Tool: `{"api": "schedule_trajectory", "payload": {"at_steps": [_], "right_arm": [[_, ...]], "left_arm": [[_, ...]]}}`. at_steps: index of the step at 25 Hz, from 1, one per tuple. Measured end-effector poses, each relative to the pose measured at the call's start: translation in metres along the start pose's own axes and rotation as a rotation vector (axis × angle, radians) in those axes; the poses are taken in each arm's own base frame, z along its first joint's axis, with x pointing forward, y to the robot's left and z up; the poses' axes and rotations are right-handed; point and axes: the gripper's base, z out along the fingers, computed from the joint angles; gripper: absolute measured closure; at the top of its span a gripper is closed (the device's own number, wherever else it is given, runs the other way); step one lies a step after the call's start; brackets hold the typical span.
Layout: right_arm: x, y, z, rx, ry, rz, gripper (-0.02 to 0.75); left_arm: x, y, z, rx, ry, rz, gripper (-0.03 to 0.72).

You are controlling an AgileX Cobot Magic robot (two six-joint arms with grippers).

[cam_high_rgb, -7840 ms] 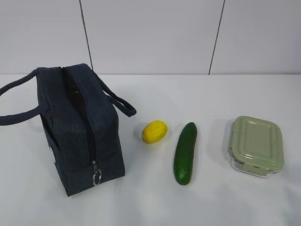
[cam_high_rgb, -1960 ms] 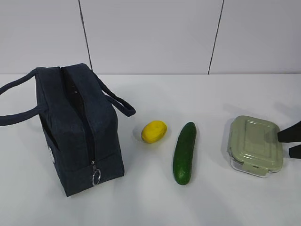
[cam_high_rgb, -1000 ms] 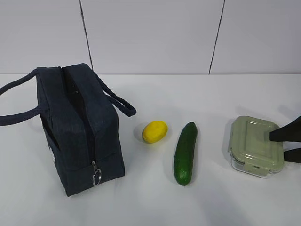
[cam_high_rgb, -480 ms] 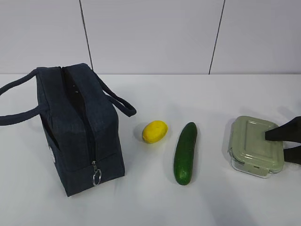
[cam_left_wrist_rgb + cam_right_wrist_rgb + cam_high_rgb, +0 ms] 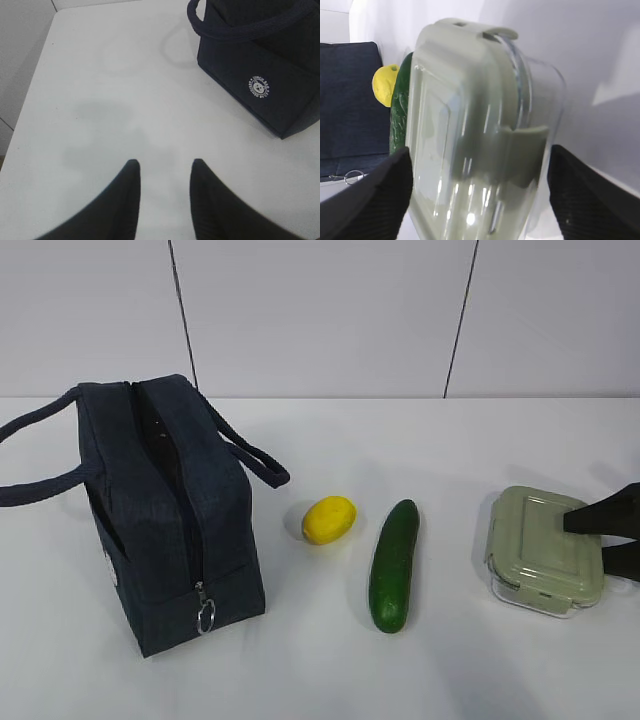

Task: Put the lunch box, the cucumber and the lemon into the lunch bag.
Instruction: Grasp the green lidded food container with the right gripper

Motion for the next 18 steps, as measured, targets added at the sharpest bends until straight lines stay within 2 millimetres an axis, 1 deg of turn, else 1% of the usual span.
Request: {"api": "schedule_trajectory", "payload": {"at_steps": [13,18], "right_arm": [[0.000,-0.001,0.001,-0.003,0.003,-0.027,0.141],[0.006,-0.012,0.008,-0.011,0.030,0.004,0.142]], "left_arm": [[0.000,0.000,0.000,0.000,0.000,0.000,0.445],[0.000,0.000,0.000,0.000,0.000,0.000,0.445]]}}
